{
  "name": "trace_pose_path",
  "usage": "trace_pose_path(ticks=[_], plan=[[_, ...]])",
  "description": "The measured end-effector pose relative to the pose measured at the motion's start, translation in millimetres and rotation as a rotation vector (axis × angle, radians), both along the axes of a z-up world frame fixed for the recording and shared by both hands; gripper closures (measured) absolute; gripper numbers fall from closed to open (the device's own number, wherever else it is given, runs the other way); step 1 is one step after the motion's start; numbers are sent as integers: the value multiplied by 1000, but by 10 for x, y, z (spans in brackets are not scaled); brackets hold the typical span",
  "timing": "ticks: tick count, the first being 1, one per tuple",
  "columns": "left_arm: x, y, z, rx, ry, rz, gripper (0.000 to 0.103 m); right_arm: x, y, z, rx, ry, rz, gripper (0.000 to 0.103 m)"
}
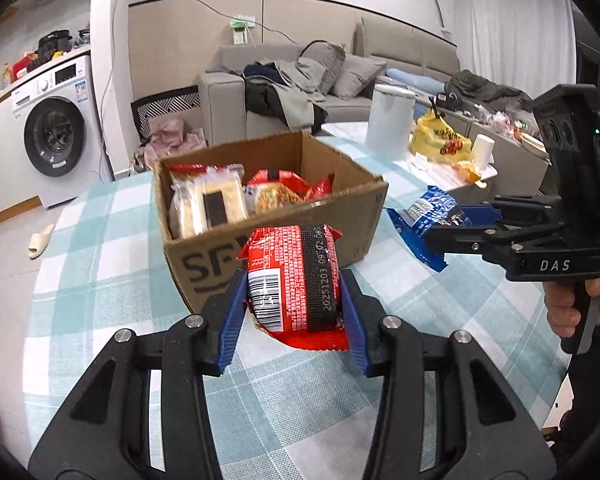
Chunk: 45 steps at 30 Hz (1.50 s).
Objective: Organize snacks
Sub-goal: 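Lift both packets over the box and lower them inside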
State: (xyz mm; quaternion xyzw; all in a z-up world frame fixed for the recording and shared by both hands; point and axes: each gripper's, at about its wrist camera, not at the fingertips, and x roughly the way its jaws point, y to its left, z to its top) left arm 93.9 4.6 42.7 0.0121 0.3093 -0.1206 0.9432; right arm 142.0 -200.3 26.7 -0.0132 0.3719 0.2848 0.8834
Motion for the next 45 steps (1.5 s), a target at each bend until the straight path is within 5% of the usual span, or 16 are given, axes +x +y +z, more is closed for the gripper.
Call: trace_pose_path(ticks=[17, 45], plan=[[-7, 153, 448, -13, -61, 59, 61, 20, 6, 261, 112, -58, -66, 55], [879, 170, 480, 4, -70, 109, 61, 546, 456, 377, 89, -73, -96, 55]])
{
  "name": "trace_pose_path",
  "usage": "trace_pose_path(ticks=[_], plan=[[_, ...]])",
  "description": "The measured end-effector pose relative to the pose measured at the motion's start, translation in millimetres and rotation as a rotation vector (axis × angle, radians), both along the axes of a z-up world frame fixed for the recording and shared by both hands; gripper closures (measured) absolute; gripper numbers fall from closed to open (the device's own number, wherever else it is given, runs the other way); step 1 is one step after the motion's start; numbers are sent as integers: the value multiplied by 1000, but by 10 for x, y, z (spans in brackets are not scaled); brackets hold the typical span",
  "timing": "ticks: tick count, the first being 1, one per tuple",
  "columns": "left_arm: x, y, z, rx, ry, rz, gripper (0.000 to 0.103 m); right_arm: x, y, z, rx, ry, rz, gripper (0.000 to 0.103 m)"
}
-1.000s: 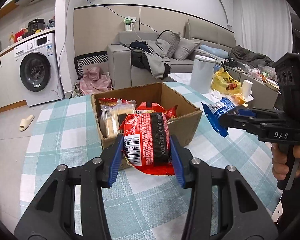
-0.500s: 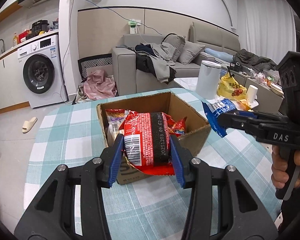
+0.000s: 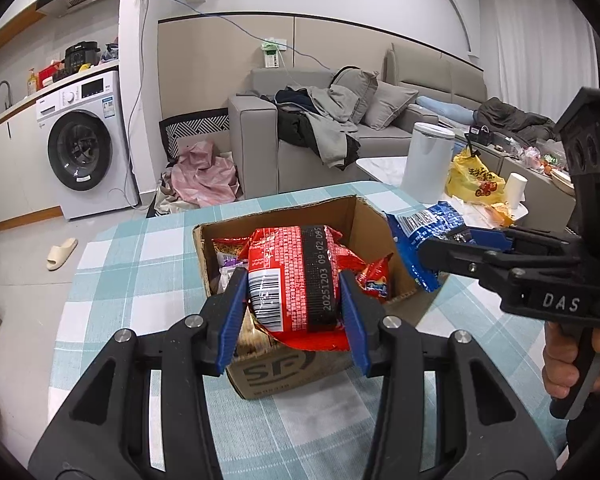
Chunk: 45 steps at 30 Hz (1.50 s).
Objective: Organize snacks
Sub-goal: 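Lift both packets over the box and lower them inside, then open both grippers to release the packets into the box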
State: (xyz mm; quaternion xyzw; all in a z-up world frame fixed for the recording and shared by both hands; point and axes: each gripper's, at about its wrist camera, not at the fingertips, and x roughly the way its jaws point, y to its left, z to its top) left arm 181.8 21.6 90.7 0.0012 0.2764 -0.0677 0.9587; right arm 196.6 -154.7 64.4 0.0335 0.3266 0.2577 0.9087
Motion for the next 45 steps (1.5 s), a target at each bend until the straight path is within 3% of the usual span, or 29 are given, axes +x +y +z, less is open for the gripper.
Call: trace_pose_path(ticks=[20, 31, 35, 37, 39, 41, 43, 45], plan=[[770, 14, -364, 20, 58, 11, 61, 456, 241, -232, -60, 44, 0, 55], [842, 90, -441, 10, 61, 18, 60, 501, 268, -319, -98, 42, 10, 50], [812, 71, -432, 14, 58, 20, 52, 452, 255, -279, -109, 15, 23, 44], [782, 59, -412, 17, 50, 28, 47, 417, 252, -249, -109, 0, 25, 36], [744, 88, -396, 16, 45, 43, 39, 396, 237, -218, -113, -15, 20, 30], [712, 121, -370, 6, 37, 59, 21, 384, 203, -191, -111, -19, 21, 22], [655, 163, -336, -12, 23, 64, 13, 371, 164, -164, -97, -18, 27, 10], [598, 189, -312, -25, 17, 66, 6, 355, 111, -139, -83, -19, 19, 6]])
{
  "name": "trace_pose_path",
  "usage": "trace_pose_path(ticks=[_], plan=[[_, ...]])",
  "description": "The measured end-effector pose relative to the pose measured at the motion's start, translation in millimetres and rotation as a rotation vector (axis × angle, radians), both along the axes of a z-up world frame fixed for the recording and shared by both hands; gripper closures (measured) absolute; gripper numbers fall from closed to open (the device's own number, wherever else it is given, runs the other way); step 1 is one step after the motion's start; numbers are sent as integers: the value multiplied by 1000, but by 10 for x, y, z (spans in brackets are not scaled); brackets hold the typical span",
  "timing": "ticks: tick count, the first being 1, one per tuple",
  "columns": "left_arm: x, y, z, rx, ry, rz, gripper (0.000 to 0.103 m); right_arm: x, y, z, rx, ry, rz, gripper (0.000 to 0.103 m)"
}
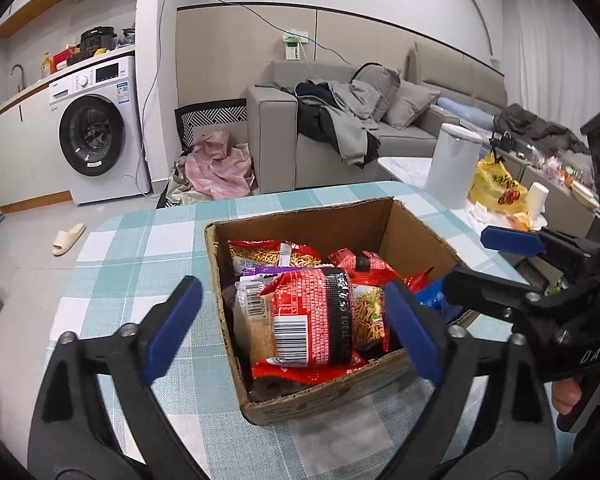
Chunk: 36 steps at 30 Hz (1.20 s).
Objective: Organize snacks
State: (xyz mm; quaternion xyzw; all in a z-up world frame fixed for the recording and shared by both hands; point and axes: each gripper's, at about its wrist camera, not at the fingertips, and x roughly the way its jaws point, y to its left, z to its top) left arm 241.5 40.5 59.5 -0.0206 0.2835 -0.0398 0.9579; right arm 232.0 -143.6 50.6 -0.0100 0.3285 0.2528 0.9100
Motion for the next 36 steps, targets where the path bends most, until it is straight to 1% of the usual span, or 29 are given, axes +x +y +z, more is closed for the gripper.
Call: trace_pose_path(ticks=[1, 5, 9, 14, 18, 20, 27, 30, 36], plan=[[-34, 14, 12, -2, -5, 10, 1, -8, -21, 11, 4, 1, -3, 1], [-205, 39, 60, -9, -25, -1, 1, -64, -86, 38, 29, -9, 3, 1], [-391, 71, 83, -4, -43, 4, 1, -172, -126, 47, 53, -40, 12, 0], [-698, 126, 82, -13, -79, 13, 1, -302, -168, 51, 97, -67, 28, 0], [-881, 140, 63, -10, -90, 23, 1, -411, -223, 26, 121, -83, 29, 0], [-973, 154, 29, -13, -97, 31, 1, -478, -265, 0, 139, -93, 26, 0], [-1219, 149, -147, -8, -113, 55, 1, -667, -368, -151, 152, -121, 2, 0], [-1298, 147, -234, -9, -115, 60, 1, -728, -388, -205, 149, -133, 3, 0], [-1407, 152, -402, -5, -105, 65, 1, -895, -398, -323, 127, -183, -2, 0]])
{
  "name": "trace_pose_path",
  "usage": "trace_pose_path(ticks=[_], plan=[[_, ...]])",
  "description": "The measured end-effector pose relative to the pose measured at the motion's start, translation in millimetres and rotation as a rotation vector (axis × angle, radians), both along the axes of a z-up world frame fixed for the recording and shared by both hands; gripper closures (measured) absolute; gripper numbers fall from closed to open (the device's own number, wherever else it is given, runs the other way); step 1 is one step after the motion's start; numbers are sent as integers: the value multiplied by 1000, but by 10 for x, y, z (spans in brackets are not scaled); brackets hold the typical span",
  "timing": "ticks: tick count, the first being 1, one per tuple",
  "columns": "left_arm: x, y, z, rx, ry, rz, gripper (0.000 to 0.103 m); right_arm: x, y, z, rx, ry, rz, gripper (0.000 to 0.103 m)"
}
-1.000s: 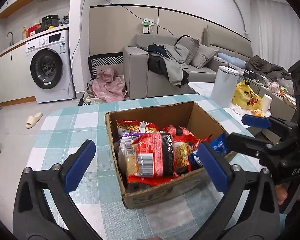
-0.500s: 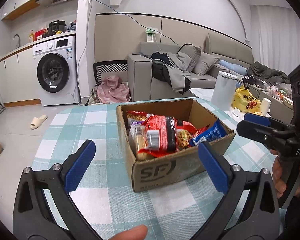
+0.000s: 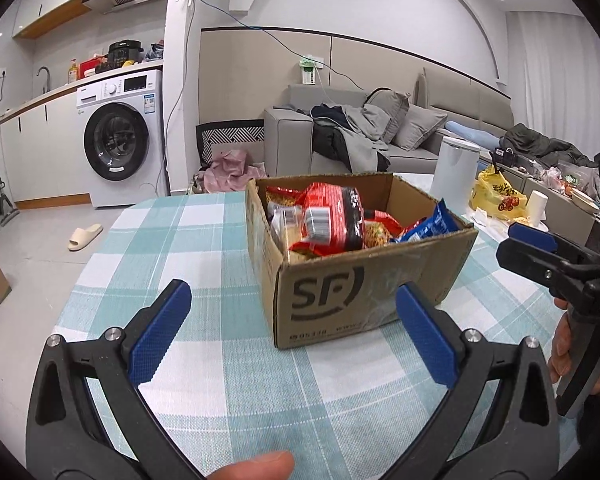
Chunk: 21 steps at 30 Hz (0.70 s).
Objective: Organize snacks
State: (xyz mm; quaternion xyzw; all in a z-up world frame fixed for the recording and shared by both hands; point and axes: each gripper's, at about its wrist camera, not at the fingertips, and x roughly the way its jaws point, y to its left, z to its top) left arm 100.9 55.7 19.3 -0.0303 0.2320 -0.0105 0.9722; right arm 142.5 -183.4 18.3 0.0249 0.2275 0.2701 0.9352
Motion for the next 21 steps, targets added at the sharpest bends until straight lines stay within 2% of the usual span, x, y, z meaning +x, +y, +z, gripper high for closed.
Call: trace_pose_path(ticks=[5, 9, 21], plan=[[-7, -26, -78, 28, -10, 8, 1, -114, 18, -66, 2, -49, 5, 0], [-37, -32, -121, 23, -35, 11, 1, -129, 58, -90, -25, -64, 0, 0], [-40, -31, -157, 17, -50, 20, 1, -200, 24, -118, -10, -114, -23, 0]])
